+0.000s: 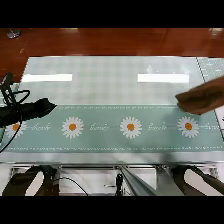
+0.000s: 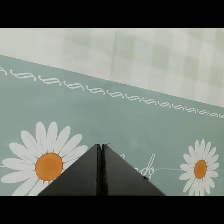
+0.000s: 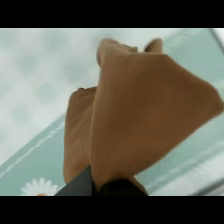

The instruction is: Fold the shirts.

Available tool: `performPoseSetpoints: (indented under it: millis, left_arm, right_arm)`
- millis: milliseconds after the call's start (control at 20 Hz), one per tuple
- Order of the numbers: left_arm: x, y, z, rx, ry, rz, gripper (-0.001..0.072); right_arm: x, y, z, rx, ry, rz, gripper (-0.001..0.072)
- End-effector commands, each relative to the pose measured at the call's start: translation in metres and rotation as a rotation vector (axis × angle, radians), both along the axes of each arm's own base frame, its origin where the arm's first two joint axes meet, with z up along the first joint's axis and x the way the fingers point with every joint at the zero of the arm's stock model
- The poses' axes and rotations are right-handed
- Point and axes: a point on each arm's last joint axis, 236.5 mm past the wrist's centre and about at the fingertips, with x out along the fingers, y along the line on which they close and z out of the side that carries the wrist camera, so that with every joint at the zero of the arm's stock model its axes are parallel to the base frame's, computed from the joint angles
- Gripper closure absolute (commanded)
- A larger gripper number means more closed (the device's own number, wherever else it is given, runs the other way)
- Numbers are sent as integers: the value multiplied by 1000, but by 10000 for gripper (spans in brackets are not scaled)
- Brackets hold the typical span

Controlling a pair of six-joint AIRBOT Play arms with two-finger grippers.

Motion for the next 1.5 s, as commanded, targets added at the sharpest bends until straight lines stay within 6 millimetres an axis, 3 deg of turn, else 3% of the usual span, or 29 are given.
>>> performPoseSetpoints:
  millis: [0, 150, 200, 250, 300, 450, 550, 650, 700, 750, 800, 900, 1000, 1050, 1100, 1150, 1250, 1300, 1350, 1450]
  left_arm:
    - [3, 1, 1, 8, -16, 1, 674]
    - [7, 3, 4, 10, -36, 13, 674]
    - [8, 4, 4, 11, -40, 16, 674]
    - [9, 4, 5, 12, -44, 19, 674]
    - [10, 5, 5, 12, -46, 21, 674]
    - [14, 7, 7, 14, -60, 31, 674]
    - [22, 9, 13, 25, -85, 33, 674]
    - [38, 9, 31, 38, -107, 6, 675]
    - [51, 9, 48, 39, -123, -5, 675]
    - [64, 8, 67, 37, -142, -20, 675]
    - [77, 1, 91, 23, -175, -50, 675]
    - [104, -29, 149, -6, -268, -164, 675]
    - [116, -67, 185, 5, -330, -287, 675]
    - [116, -89, 189, 19, -347, -358, 675]
    - [114, -102, 176, 52, -328, -398, 675]
    - [111, -105, 146, 119, -265, -415, 675]
    - [97, -93, 66, 234, -75, -382, 674]
    - [87, -84, 31, 269, -1, -380, 674]
    - [81, -79, 8, 277, 46, -376, 674]
    - [76, -68, -12, 279, 95, -357, 674]
  right_arm:
    - [-91, -44, -22, -64, 108, -302, 690]
    - [-169, -62, -47, -125, 217, -501, 681]
    - [-192, -64, -57, -132, 256, -565, 533]
    - [-212, -63, -68, -134, 297, -615, 281]
    - [-226, -61, -79, -127, 329, -642, 104]
    - [-229, -74, -84, -155, 295, -663, 87]
    - [-190, -90, -68, -191, 132, -586, 89]
    - [-123, -95, -41, -159, -93, -456, 121]
    - [-78, -88, -22, -106, -225, -358, 274]
    - [-32, -71, -3, -40, -346, -227, 484]
    - [16, -43, 18, 31, -460, -65, 662]
    - [87, 33, 38, 133, -566, 234, 690]
    - [125, 122, 14, 143, -521, 527, 690]
    - [130, 158, -18, 90, -420, 660, 690]
    - [129, 176, -56, 6, -291, 739, 690]
    - [125, 181, -95, -87, -159, 764, 690]
    - [111, 172, -161, -245, 49, 738, 691]
    - [106, 167, -181, -288, 101, 738, 692]
    - [101, 161, -195, -314, 141, 745, 691]
    - [98, 159, -203, -317, 169, 750, 691]
